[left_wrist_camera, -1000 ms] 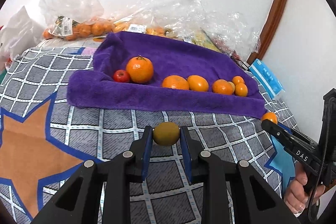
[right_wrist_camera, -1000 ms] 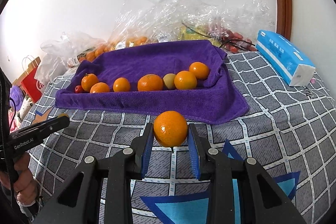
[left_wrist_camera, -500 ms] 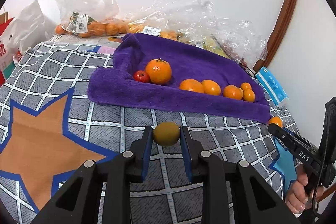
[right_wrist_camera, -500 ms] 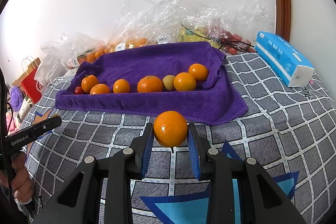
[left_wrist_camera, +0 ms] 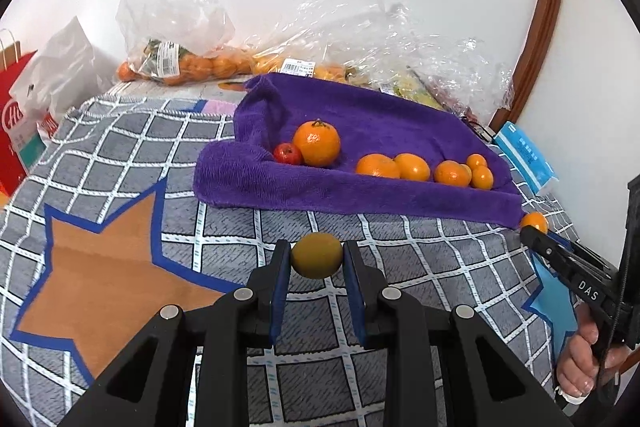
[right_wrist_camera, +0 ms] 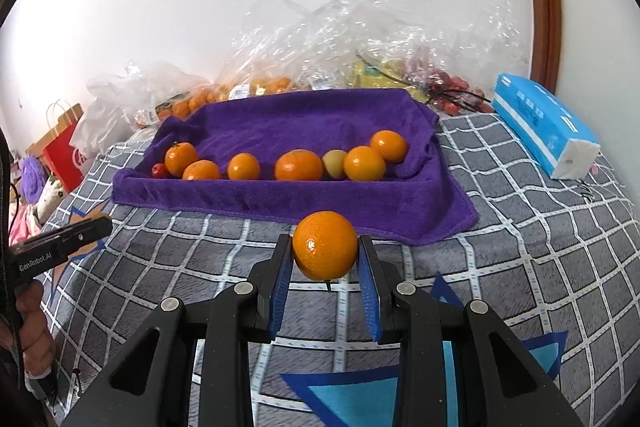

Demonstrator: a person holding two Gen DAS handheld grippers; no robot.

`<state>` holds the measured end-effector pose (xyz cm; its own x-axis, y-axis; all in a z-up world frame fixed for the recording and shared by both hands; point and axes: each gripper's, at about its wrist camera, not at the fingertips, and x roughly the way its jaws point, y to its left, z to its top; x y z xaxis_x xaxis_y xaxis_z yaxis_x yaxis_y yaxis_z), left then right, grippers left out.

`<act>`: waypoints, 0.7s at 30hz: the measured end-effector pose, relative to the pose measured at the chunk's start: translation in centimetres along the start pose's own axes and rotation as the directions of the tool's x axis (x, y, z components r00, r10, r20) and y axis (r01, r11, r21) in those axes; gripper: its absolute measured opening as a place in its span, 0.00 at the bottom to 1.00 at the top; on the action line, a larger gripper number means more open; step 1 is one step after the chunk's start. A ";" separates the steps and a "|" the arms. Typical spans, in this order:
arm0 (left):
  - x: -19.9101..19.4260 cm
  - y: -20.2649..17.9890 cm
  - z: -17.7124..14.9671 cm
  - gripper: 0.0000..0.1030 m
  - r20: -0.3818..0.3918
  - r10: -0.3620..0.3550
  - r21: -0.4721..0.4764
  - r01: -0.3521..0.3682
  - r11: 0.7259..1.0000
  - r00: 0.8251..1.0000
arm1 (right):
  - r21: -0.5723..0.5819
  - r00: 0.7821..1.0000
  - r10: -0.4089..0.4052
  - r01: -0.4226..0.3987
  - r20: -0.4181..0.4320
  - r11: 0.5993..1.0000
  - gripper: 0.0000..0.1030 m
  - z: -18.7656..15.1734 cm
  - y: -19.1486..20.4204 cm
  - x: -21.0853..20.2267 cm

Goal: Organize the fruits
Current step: 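Carry the yellow fruit with the left tool while the right tool carries the orange over the towel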

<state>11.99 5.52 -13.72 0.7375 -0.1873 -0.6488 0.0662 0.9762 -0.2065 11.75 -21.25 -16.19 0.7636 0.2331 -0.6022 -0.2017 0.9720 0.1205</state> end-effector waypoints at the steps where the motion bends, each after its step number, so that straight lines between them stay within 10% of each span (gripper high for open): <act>1: -0.2 -0.1 0.2 0.24 0.000 0.004 0.003 -0.004 1.000 1.000 | -0.004 1.000 0.007 -0.007 0.002 1.000 0.31 0.2 0.2 -0.1; 21: -2.5 -3.0 5.8 0.24 0.061 0.002 0.049 -0.005 0.999 0.998 | -0.081 0.998 0.031 -0.026 0.063 0.996 0.31 6.7 2.3 -2.8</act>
<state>13.85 3.69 -7.19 0.7775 -0.1787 -0.6029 0.0958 0.9812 -0.1673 13.29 -19.51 -8.95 0.7942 0.2646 -0.5471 -0.2703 0.9601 0.0720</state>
